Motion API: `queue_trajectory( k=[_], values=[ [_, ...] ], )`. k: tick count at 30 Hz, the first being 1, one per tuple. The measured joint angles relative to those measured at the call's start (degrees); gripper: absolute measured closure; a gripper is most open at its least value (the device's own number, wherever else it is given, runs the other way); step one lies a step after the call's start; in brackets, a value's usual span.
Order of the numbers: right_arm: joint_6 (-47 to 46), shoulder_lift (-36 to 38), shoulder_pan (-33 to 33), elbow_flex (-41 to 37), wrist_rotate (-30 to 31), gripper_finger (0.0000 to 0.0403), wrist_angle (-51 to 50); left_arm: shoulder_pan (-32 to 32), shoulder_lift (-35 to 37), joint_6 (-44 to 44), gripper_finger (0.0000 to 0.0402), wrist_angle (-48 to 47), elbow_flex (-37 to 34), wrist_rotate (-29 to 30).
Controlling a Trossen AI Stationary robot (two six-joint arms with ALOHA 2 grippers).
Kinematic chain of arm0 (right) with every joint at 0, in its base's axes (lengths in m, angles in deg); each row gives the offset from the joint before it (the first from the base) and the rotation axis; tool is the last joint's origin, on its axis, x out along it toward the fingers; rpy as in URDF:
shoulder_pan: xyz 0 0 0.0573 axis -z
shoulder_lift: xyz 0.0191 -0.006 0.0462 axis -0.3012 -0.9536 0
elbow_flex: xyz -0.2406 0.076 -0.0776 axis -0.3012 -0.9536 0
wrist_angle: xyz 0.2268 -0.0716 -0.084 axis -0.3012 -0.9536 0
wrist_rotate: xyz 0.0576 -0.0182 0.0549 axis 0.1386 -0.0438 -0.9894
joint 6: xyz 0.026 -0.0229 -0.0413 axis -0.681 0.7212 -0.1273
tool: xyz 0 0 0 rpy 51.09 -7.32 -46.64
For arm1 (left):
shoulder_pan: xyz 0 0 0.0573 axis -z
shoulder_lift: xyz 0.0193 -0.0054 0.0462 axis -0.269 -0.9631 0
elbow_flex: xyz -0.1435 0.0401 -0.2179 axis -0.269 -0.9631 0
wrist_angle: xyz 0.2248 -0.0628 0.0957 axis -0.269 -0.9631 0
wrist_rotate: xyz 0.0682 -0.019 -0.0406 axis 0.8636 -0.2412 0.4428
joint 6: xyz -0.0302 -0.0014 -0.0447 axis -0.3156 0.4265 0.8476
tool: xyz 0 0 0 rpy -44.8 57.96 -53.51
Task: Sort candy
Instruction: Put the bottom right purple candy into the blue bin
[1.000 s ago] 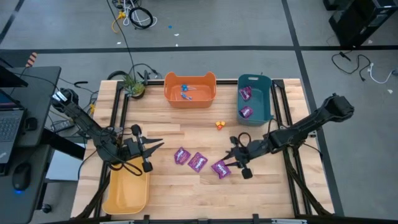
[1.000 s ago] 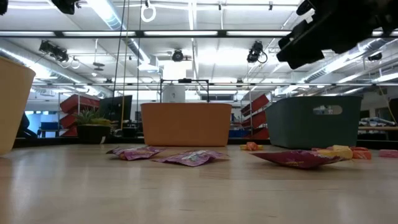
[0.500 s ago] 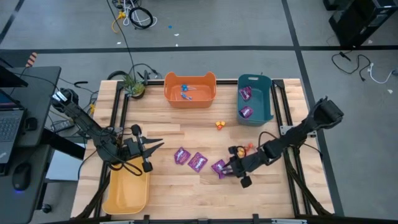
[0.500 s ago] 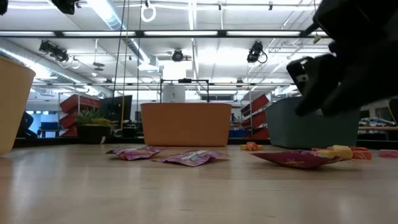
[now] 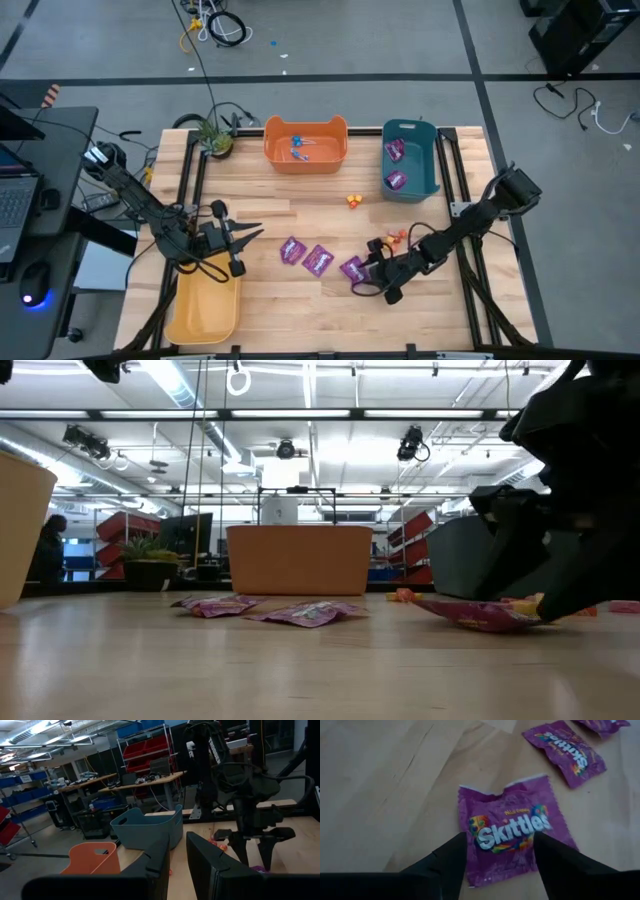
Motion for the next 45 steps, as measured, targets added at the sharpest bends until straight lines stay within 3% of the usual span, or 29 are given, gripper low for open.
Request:
queue_trajectory(
  k=[8,14,37,45],
  values=[
    [-0.2,-3.6,0.1,2.1,0.1,0.0172,-0.1,0.0,0.0,0.0,0.0335,-0.2,0.0,0.1],
    [-2.1,-3.8,0.6,2.2,-0.2,0.0188,-0.3,0.0,0.0,0.0,0.0335,-0.2,0.0,0.1],
    [-3.0,-4.0,1.4,2.1,-0.3,0.0373,-0.2,0.0,0.0,0.1,0.0335,-0.2,0.0,0.0],
    [-1.6,-1.0,1.4,1.7,0.5,0.0385,-1.6,0.0,0.0,0.1,0.0335,-0.2,0.0,0.0]
  ],
)
